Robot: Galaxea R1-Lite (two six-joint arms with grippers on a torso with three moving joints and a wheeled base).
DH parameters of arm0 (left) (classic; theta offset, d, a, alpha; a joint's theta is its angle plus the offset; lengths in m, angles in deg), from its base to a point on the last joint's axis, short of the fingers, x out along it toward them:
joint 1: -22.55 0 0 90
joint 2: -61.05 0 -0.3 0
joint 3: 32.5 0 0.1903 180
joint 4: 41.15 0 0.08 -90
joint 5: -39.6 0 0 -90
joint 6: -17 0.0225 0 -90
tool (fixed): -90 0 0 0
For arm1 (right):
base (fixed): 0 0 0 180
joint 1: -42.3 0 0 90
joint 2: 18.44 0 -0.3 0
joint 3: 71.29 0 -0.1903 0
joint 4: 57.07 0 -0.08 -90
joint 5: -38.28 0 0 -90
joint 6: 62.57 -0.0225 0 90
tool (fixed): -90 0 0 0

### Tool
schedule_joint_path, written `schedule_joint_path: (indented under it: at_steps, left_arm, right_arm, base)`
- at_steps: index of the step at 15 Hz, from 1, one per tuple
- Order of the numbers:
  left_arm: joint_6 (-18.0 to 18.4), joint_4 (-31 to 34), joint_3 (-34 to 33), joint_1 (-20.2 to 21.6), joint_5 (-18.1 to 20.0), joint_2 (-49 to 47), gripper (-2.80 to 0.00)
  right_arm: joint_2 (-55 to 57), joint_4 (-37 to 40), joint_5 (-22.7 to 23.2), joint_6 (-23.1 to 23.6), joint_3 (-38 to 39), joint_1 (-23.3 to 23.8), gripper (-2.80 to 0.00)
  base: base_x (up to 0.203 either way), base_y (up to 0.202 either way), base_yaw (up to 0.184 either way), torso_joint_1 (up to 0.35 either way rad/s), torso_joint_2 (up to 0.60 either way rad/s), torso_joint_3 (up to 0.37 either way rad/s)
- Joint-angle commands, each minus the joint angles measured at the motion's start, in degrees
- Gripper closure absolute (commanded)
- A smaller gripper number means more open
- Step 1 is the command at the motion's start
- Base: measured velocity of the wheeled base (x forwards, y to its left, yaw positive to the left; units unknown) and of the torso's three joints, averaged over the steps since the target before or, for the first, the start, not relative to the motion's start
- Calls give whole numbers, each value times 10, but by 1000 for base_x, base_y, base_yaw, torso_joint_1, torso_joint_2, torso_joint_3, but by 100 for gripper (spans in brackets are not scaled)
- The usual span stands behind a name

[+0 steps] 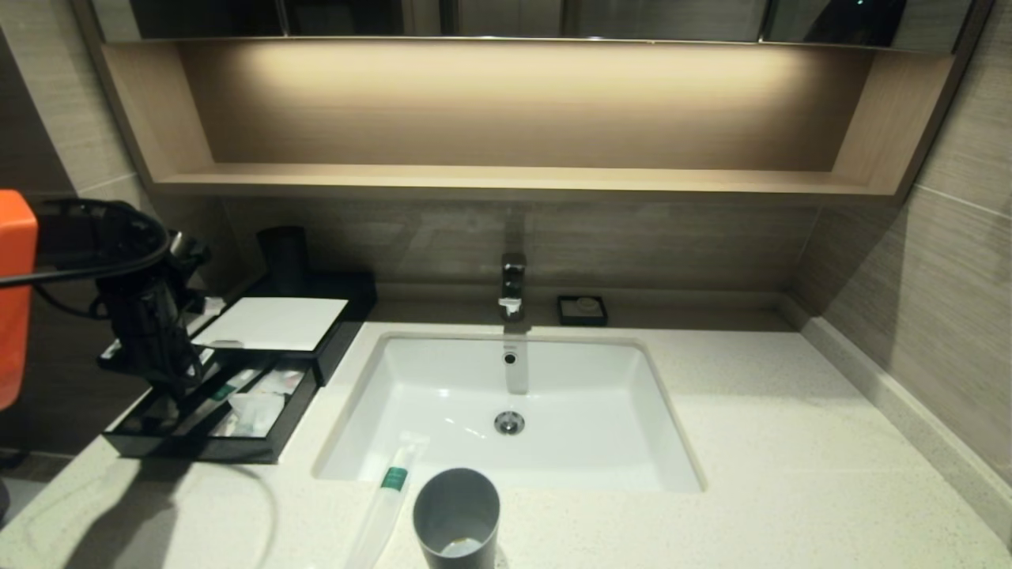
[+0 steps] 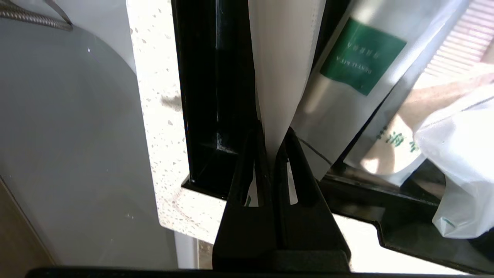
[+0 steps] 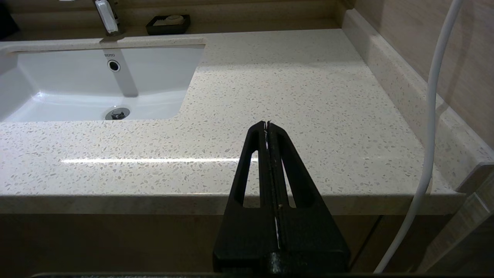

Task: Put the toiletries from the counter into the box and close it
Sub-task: Place the bathroom toiletry into the drawer

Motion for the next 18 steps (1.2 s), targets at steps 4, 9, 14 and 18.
schedule_joint_path:
  at_steps: [4,9,14,18]
  left_arm:
    - [2,-7,-1,0,0,-3,0]
    - [1,-21,-1,-1,1,-7,0]
    - [1,-22,-1,-1,1,-11,0]
    - [0,-21,-7,-4,3,-8,-280]
  right_arm:
    - [1,0,1,0,-1,0,0]
    - [1,0,1,0,0,0,0]
    - [1,0,0,0,0,0,0]
    - [0,0,0,0,0,0,0]
  base:
    - [0,0,0,0,0,0]
    - [0,0,0,0,0,0]
    - [0,0,0,0,0,0]
    - [0,0,0,0,0,0]
